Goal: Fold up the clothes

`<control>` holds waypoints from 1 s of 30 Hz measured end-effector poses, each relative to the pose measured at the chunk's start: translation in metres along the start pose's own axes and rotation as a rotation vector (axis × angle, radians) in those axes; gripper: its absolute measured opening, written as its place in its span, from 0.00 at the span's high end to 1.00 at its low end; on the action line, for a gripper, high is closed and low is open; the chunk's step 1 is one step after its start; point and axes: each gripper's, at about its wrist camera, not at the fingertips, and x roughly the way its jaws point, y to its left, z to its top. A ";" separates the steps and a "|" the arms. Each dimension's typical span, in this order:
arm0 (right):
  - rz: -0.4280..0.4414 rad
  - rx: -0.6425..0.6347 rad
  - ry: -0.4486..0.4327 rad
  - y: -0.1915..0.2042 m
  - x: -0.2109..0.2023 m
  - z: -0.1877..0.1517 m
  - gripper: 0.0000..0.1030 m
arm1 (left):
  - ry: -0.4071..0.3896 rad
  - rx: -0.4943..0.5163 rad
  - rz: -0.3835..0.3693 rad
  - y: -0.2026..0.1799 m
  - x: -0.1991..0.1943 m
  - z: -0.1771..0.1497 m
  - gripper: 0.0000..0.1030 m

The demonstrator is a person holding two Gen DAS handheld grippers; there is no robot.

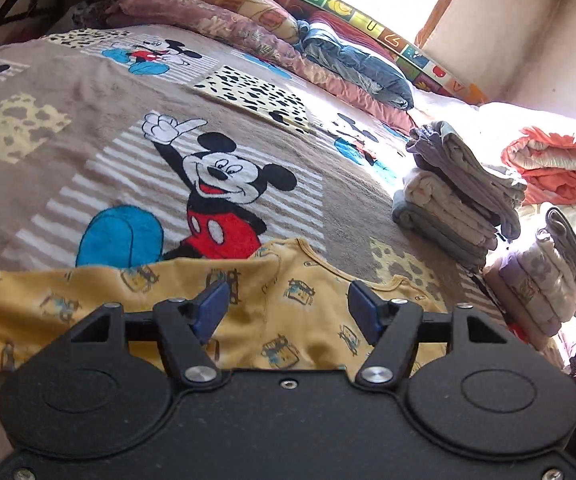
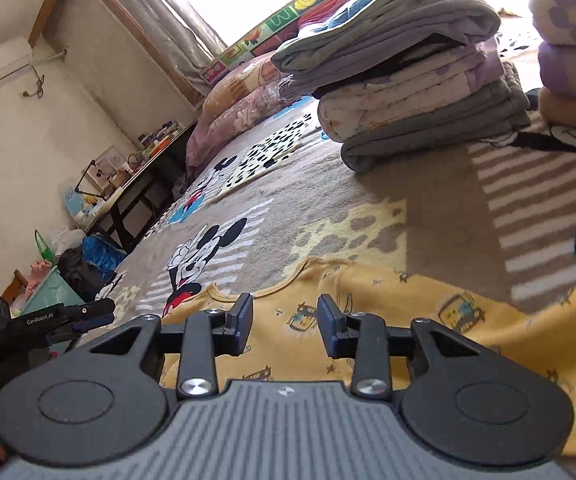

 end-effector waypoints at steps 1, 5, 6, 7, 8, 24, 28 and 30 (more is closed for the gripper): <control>0.004 0.037 -0.003 0.000 -0.010 -0.012 0.62 | 0.010 -0.050 -0.008 0.002 -0.007 -0.015 0.36; -0.001 0.121 0.017 0.000 -0.044 -0.060 0.56 | 0.077 -0.192 -0.015 0.006 -0.028 -0.070 0.37; 0.001 0.143 0.025 -0.002 -0.050 -0.071 0.56 | 0.094 -0.217 -0.022 0.007 -0.031 -0.079 0.37; 0.003 0.165 0.025 -0.003 -0.055 -0.080 0.55 | 0.110 -0.243 -0.032 0.008 -0.035 -0.088 0.37; 0.005 0.188 0.026 -0.005 -0.061 -0.089 0.53 | 0.123 -0.275 -0.048 0.009 -0.038 -0.095 0.37; 0.093 0.401 -0.015 -0.027 -0.102 -0.158 0.49 | 0.084 -0.586 -0.117 0.043 -0.071 -0.162 0.53; 0.118 0.390 -0.004 -0.024 -0.097 -0.160 0.49 | 0.068 -0.617 -0.148 0.046 -0.068 -0.173 0.65; 0.091 0.359 0.001 -0.017 -0.092 -0.161 0.50 | 0.072 -0.638 -0.167 0.045 -0.065 -0.180 0.67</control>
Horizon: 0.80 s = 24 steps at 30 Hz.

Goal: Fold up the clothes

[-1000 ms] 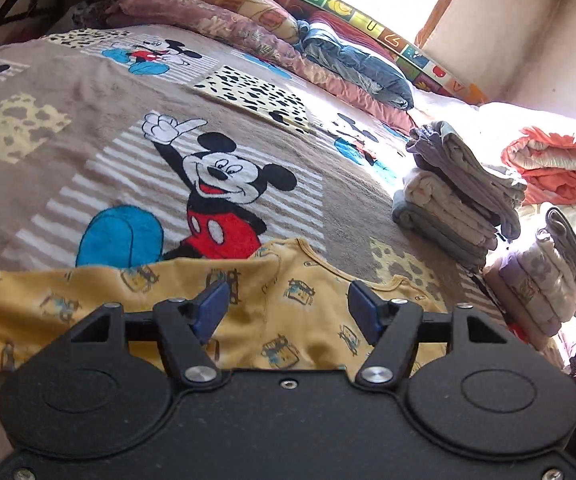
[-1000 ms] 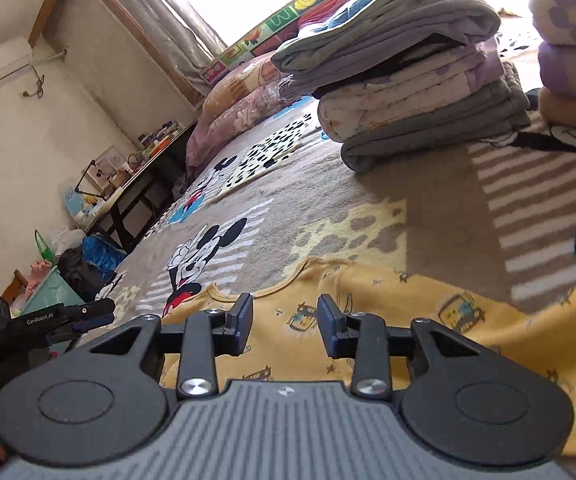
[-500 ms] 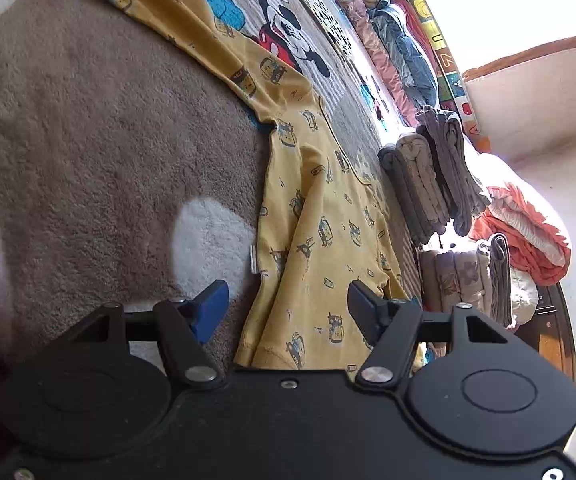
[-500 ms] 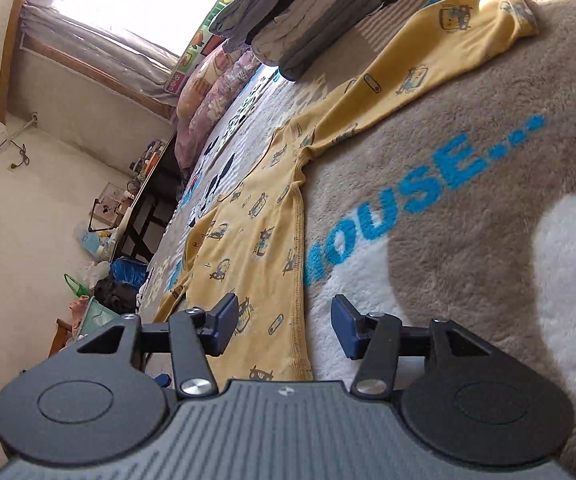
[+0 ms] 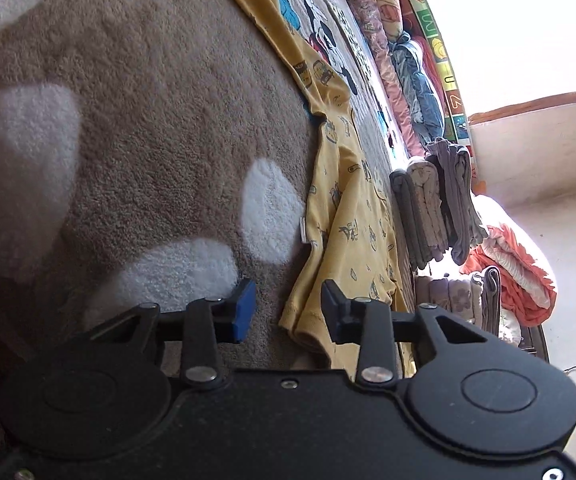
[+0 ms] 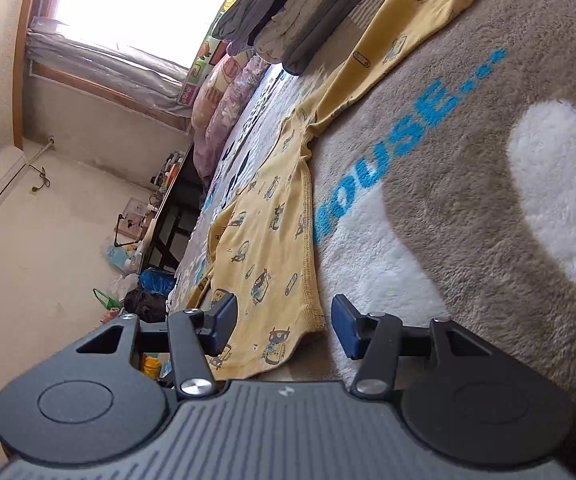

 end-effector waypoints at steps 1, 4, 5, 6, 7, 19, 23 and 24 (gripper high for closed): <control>-0.017 -0.015 -0.002 0.002 0.003 -0.002 0.51 | -0.002 -0.006 -0.007 0.001 0.001 -0.002 0.67; -0.018 -0.032 -0.010 0.004 0.005 -0.006 0.51 | 0.000 -0.018 -0.013 0.004 0.004 -0.005 0.71; -0.019 -0.036 -0.012 0.004 0.006 -0.007 0.51 | 0.002 -0.021 -0.014 0.005 0.005 -0.006 0.74; -0.019 -0.036 -0.016 0.003 0.006 -0.008 0.51 | 0.004 -0.024 -0.015 0.006 0.007 -0.006 0.77; -0.018 -0.039 -0.018 0.003 0.006 -0.008 0.51 | 0.006 -0.029 -0.017 0.007 0.008 -0.007 0.79; -0.059 -0.111 -0.025 0.005 0.011 -0.015 0.71 | -0.004 0.061 -0.008 0.002 0.015 -0.008 0.97; -0.073 -0.116 -0.027 0.002 0.011 -0.016 0.93 | -0.042 0.113 -0.050 -0.007 0.000 -0.001 0.98; -0.069 -0.115 -0.031 0.002 0.009 -0.016 0.93 | -0.056 0.120 -0.058 -0.009 -0.004 0.002 0.98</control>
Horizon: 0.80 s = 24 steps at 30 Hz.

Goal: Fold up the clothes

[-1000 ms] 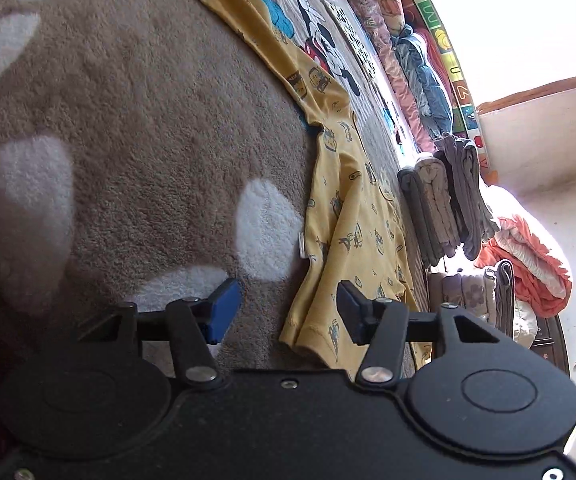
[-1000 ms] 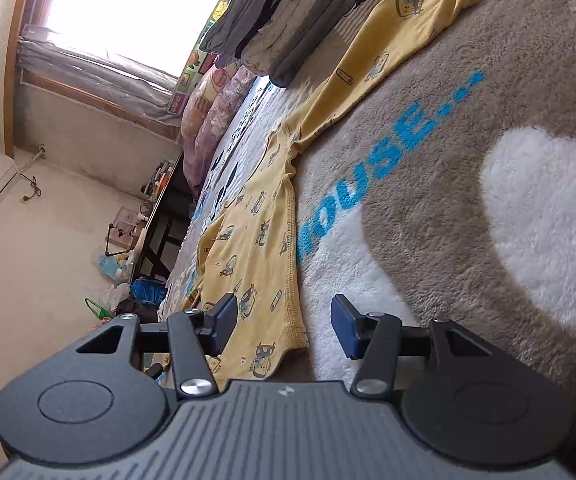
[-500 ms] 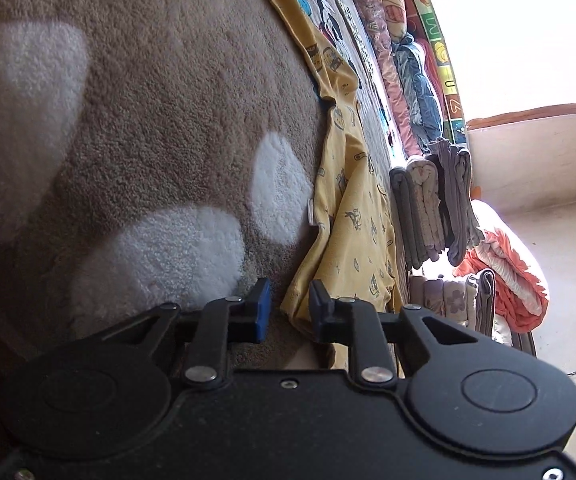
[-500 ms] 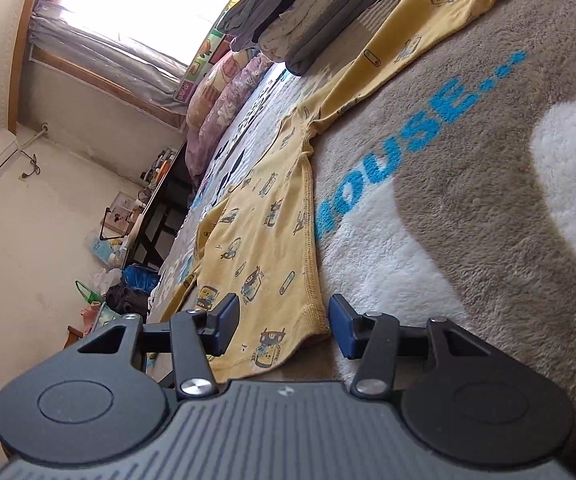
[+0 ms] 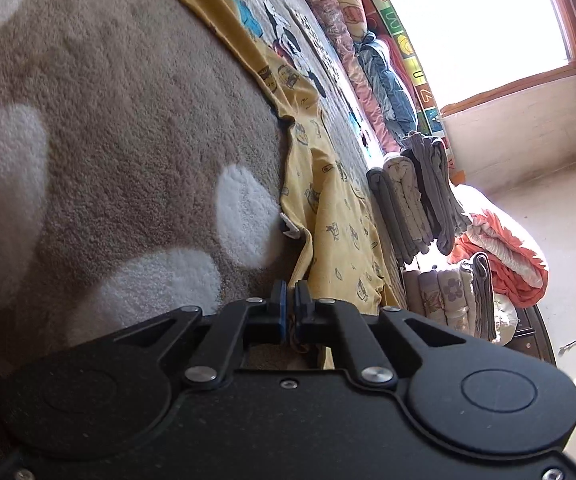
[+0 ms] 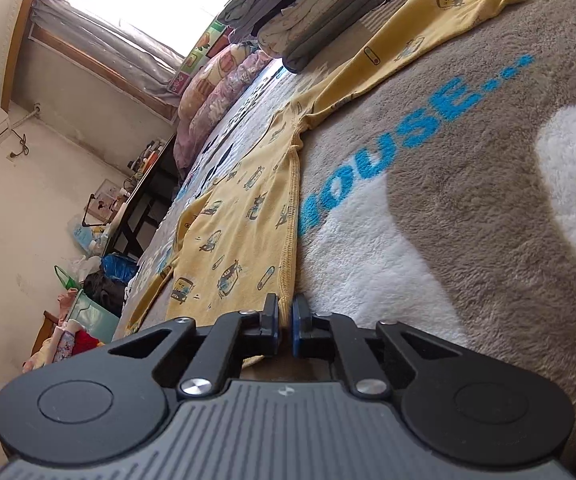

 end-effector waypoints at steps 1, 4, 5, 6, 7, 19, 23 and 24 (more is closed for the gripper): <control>0.009 0.000 -0.007 0.001 -0.002 0.000 0.93 | -0.014 0.003 -0.007 0.000 -0.005 0.004 0.98; 0.031 0.003 -0.028 0.003 -0.008 0.002 0.93 | -0.051 -0.002 -0.027 0.001 -0.019 0.014 0.98; 0.038 0.011 -0.035 0.003 -0.010 0.003 0.93 | -0.061 -0.003 -0.032 0.002 -0.024 0.017 0.98; 0.046 0.023 -0.040 0.003 -0.012 0.003 0.93 | -0.069 -0.002 -0.036 0.002 -0.027 0.019 0.98; 0.054 0.035 -0.045 0.002 -0.014 0.004 0.93 | -0.076 -0.004 -0.039 0.003 -0.031 0.021 0.98; 0.082 0.152 -0.062 -0.007 -0.024 0.015 0.93 | -0.006 -0.003 0.054 0.015 -0.029 0.025 0.98; 0.010 0.227 0.000 -0.024 -0.017 0.010 0.93 | -0.006 -0.011 0.066 0.024 -0.030 0.024 0.98; 0.017 0.224 -0.003 -0.023 -0.018 0.010 0.93 | -0.012 0.004 0.058 0.021 -0.031 0.025 0.98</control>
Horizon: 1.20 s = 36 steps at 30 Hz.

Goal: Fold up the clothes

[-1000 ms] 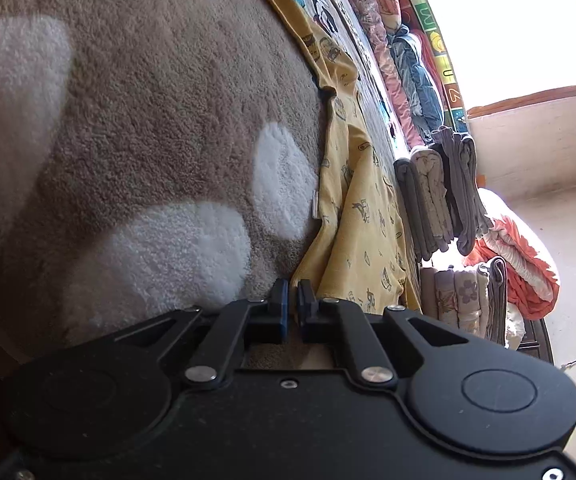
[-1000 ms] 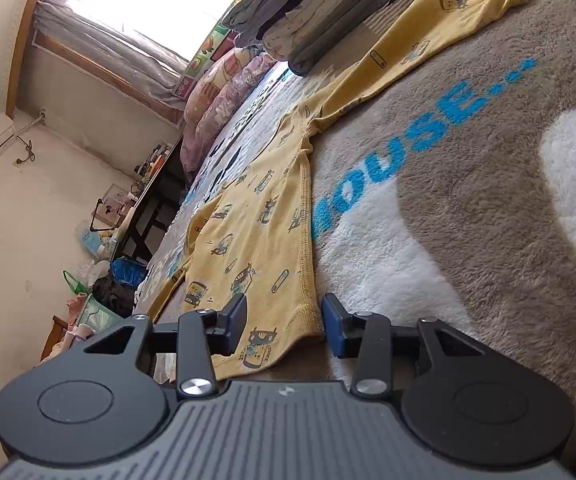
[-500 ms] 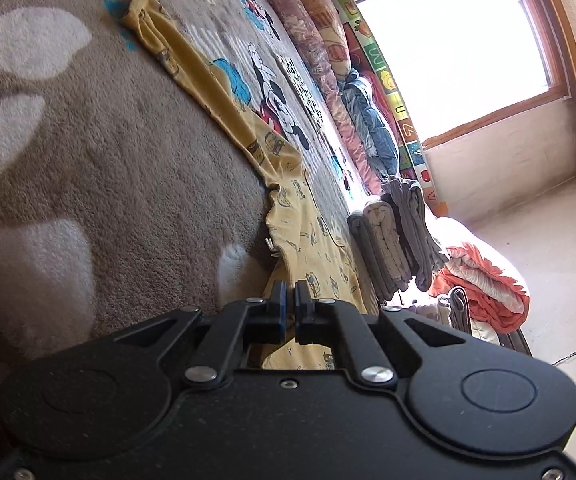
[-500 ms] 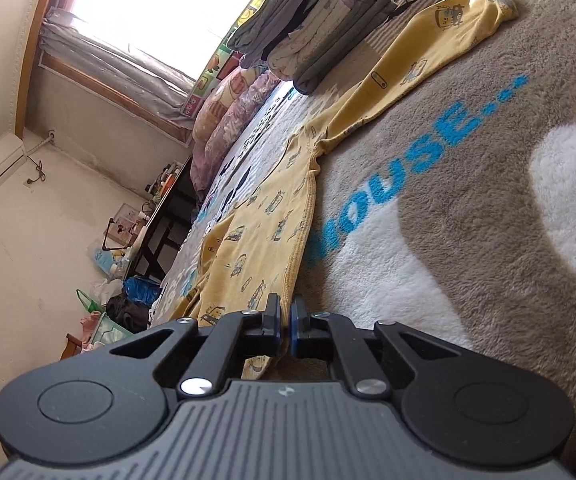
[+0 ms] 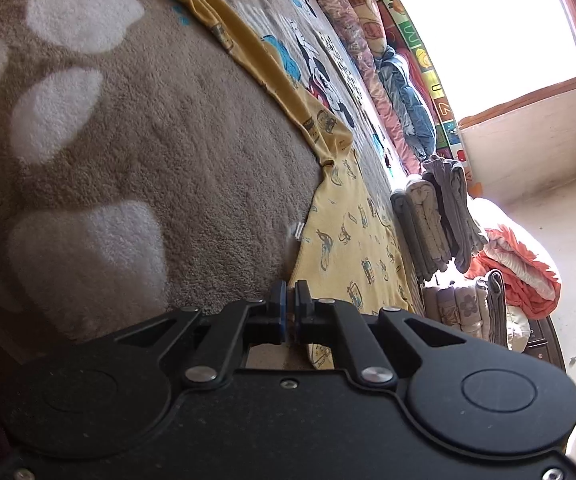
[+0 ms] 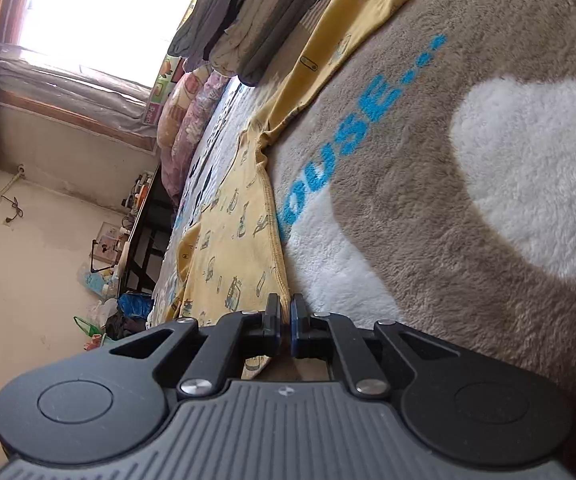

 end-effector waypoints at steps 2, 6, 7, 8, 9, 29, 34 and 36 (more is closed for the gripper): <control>0.027 -0.033 -0.010 0.007 -0.003 -0.001 0.93 | -0.003 0.026 0.002 -0.004 0.000 0.000 0.98; -0.039 -0.067 0.001 0.009 -0.002 -0.003 0.93 | 0.025 0.028 0.070 0.006 0.008 -0.003 0.98; -0.053 -0.062 0.005 0.007 -0.002 -0.004 0.94 | 0.024 0.027 0.073 0.006 0.007 -0.003 0.98; -0.064 -0.061 0.009 0.006 -0.001 -0.004 0.94 | 0.023 0.027 0.077 0.006 0.007 -0.003 0.98; -0.072 -0.073 0.012 0.008 -0.001 -0.004 0.94 | 0.021 0.032 0.080 0.004 0.007 -0.001 0.98; -0.015 0.187 -0.373 -0.041 -0.065 0.072 0.49 | 0.031 0.723 0.094 -0.113 0.023 -0.075 0.71; -0.024 0.220 -0.433 -0.065 -0.061 0.109 0.51 | 0.118 1.113 0.047 -0.156 0.057 -0.146 0.59; -0.032 0.204 -0.432 -0.068 -0.056 0.120 0.56 | 0.145 1.257 0.049 -0.164 0.071 -0.173 0.59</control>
